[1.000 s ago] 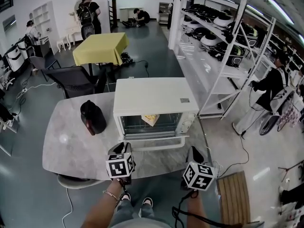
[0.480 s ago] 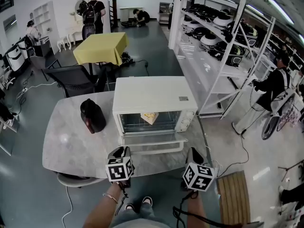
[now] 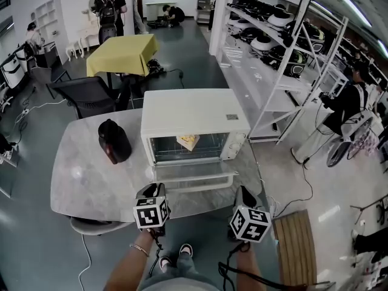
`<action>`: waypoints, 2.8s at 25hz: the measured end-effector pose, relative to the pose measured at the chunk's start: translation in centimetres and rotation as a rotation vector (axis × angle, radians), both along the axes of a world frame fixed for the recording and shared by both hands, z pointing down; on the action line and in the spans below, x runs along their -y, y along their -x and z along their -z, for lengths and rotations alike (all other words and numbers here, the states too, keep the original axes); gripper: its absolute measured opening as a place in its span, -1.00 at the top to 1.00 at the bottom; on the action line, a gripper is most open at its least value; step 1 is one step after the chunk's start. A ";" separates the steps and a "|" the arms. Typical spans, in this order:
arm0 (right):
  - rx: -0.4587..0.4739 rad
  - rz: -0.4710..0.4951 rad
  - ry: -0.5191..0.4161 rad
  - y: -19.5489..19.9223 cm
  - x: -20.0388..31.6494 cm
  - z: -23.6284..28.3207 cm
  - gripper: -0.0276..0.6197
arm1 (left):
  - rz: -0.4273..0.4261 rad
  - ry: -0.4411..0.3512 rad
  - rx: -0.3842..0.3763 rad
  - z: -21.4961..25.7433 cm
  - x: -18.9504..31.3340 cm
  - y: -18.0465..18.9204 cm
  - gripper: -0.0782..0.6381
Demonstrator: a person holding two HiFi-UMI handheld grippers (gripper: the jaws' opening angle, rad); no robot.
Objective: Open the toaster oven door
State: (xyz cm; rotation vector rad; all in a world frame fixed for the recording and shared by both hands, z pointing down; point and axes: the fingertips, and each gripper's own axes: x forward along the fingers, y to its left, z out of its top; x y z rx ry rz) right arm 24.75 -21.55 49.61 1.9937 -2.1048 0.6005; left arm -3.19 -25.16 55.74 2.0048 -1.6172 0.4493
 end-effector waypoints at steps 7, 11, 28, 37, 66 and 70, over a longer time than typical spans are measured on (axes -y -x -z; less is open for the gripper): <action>-0.012 0.001 -0.003 0.0 -0.2 0.1 0.90 | -0.006 0.016 0.005 -0.8 -0.6 -0.2 0.59; -0.015 -0.003 -0.003 -0.1 -0.2 0.4 0.90 | -0.012 0.018 0.005 -0.9 -0.8 -0.2 0.59; -0.013 0.007 0.051 0.5 -1.3 -2.2 0.90 | -0.021 0.058 0.016 -3.1 -2.6 -0.4 0.59; 0.007 -0.010 0.079 0.1 -1.8 -4.0 0.90 | -0.018 0.067 0.017 -4.0 -3.4 -0.5 0.59; 0.028 -0.019 0.151 0.4 -2.8 -8.2 0.90 | -0.013 0.151 0.012 -9.0 -5.7 -0.7 0.60; 0.031 -0.025 0.159 0.3 -2.9 -8.6 0.90 | -0.014 0.167 0.011 -9.6 -6.0 -0.7 0.60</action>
